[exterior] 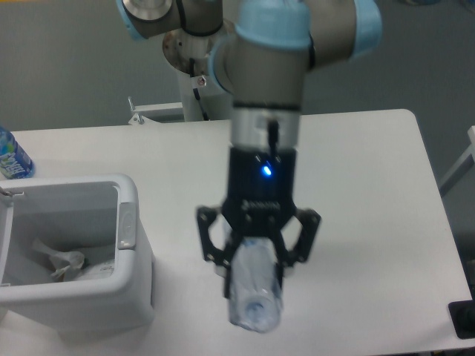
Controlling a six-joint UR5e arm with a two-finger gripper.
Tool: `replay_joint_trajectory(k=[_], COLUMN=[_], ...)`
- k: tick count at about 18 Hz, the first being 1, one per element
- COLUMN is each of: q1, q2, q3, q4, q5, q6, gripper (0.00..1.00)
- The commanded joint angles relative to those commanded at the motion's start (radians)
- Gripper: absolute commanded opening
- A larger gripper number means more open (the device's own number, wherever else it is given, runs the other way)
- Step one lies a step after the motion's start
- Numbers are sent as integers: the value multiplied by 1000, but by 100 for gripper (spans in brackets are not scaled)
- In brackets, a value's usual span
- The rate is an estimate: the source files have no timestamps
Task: Place the trash in the trash can
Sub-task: 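Carry the bottle over the white bin and release it inside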
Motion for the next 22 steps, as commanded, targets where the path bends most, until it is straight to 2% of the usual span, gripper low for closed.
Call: replay_joint_trajectory(k=[6,14,15,17,18,22], q1=[-115,-233,-246,-249,-247,-240], q2=[12,-46,-54,-63,-61,-38], q3=[-8,-12,-15,-14,-12,-17], q4=[0,0,0,0,0,0], q5=[0,0,0,3,3,5], q6=[0,3,5,12,12,15], gripper=[61,63,66,96,100,100])
